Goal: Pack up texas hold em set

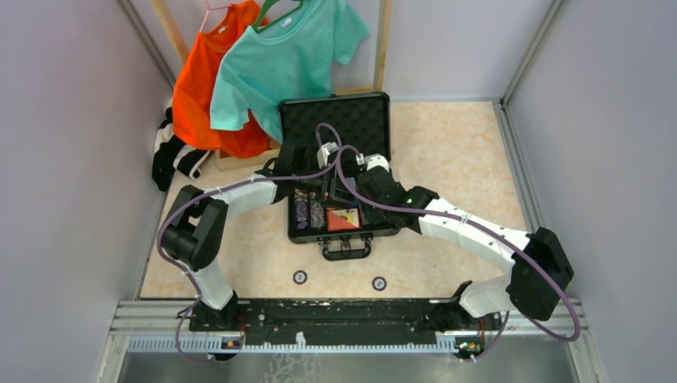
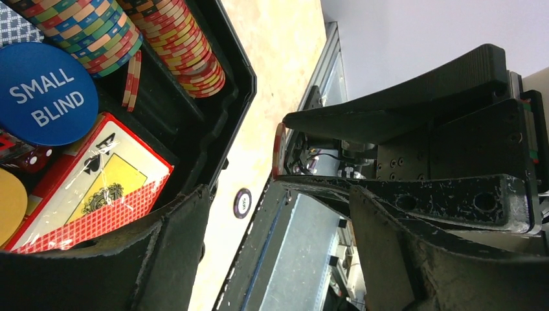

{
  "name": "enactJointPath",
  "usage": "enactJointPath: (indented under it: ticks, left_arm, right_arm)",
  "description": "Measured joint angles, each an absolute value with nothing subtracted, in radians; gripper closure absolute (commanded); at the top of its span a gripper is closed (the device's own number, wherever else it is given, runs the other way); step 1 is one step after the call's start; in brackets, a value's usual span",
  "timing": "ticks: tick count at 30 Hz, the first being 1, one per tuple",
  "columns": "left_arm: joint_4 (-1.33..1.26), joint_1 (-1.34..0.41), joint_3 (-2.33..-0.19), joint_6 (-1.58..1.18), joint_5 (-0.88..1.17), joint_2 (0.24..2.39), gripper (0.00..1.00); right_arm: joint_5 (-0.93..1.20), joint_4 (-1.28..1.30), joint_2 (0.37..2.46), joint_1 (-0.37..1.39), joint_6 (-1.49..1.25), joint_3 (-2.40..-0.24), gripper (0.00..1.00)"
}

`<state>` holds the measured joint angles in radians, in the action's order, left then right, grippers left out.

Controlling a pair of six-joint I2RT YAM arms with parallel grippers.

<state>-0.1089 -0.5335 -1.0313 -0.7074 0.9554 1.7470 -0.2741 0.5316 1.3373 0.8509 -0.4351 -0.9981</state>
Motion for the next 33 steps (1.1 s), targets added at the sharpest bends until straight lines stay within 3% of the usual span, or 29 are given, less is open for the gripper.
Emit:
enactJointPath:
  ticks: [16,23,28,33]
  left_arm:
    - [-0.207,-0.506,-1.060,-0.826,1.016,1.783,0.16]
    - [-0.191,-0.504,-1.061,-0.809,1.022,1.807,0.21]
    - [-0.186,-0.507,-1.056,-0.796,1.030,1.818,0.31]
    - [-0.180,-0.526,-1.057,-0.778,1.042,1.827,0.32]
  right_arm:
    - [-0.248,0.498,1.337,0.863,-0.418,-1.000,0.58]
    - [-0.240,0.486,1.337,0.863,-0.411,-1.016,0.58]
    - [-0.234,0.486,1.337,0.863,-0.411,-1.016,0.58]
    - [-0.233,0.486,1.337,0.863,-0.411,-1.016,0.58]
